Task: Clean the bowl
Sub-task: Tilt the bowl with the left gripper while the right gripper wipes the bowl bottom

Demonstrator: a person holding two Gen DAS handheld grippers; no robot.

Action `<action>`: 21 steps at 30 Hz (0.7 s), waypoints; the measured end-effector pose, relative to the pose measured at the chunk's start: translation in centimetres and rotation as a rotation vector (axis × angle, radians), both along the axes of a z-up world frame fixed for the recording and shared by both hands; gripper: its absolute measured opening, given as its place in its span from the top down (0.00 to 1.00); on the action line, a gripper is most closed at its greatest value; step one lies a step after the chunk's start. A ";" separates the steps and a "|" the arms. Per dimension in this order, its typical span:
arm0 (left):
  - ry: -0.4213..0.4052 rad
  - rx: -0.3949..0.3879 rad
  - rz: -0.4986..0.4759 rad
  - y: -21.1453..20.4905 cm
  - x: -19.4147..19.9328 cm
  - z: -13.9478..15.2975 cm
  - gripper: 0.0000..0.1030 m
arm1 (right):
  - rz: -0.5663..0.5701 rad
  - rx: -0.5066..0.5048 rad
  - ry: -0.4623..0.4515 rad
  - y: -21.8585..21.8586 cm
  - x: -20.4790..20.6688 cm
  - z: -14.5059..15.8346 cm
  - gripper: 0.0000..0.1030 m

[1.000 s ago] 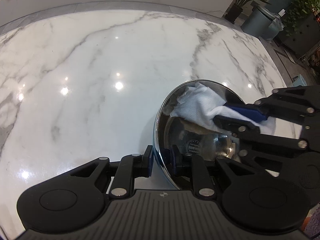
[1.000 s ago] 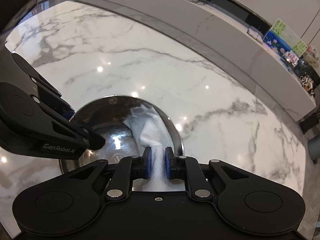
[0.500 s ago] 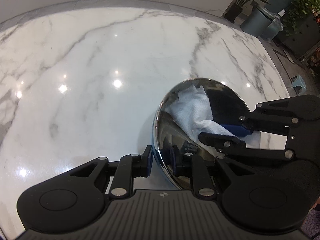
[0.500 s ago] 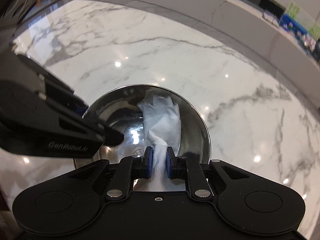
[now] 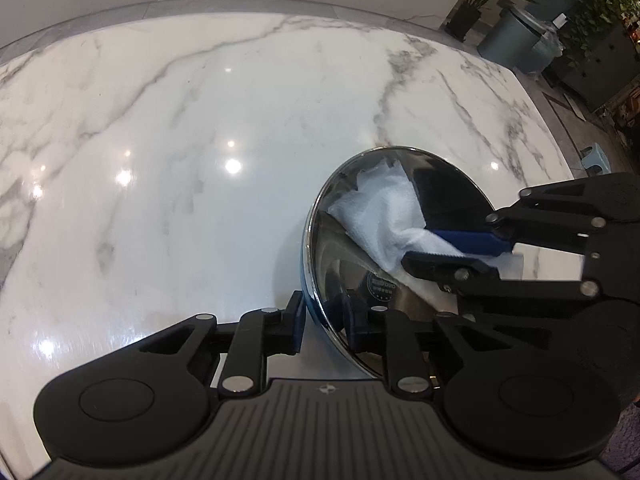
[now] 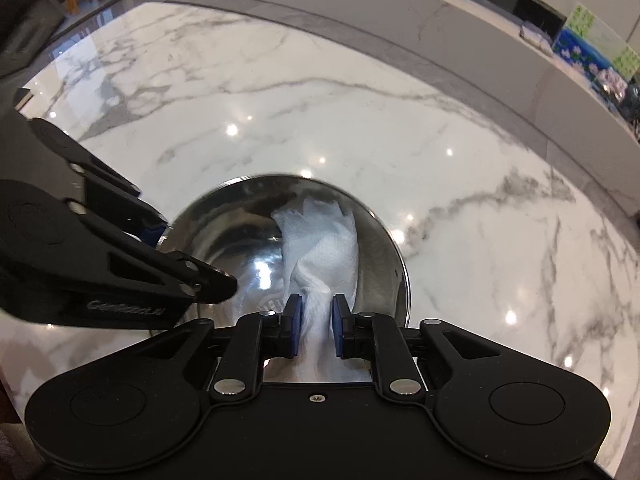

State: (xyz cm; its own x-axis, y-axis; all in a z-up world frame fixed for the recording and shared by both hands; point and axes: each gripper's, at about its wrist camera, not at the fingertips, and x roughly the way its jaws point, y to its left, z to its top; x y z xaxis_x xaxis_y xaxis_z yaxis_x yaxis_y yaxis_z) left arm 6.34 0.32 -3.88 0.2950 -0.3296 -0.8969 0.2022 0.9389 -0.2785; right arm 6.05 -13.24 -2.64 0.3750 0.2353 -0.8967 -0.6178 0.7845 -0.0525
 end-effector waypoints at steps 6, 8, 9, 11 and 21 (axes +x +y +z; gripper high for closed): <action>-0.024 0.008 0.035 0.2 0.2 0.2 0.87 | -0.002 0.001 0.037 -0.1 0.1 -0.2 0.84; -0.006 0.004 0.038 0.2 0.2 0.1 0.86 | -0.014 0.009 0.053 -0.2 0.2 -0.3 0.87; 0.006 -0.001 0.041 0.2 0.2 0.0 0.84 | -0.022 0.008 0.052 -0.2 0.3 -0.3 0.88; 0.057 -0.018 0.047 0.3 0.2 -0.3 0.68 | -0.034 0.008 0.052 -0.2 0.4 -0.4 0.88; 0.114 -0.061 0.023 0.2 0.0 -0.6 0.78 | -0.028 0.011 0.067 -0.4 0.4 -0.5 0.88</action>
State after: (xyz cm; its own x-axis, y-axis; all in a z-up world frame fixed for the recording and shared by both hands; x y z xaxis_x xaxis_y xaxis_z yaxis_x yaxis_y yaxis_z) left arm 6.37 0.51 -4.50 0.2001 -0.3786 -0.9037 0.1450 0.9236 -0.3548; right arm 6.45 -13.63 -3.12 0.3208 0.2355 -0.9174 -0.5975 0.8018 -0.0031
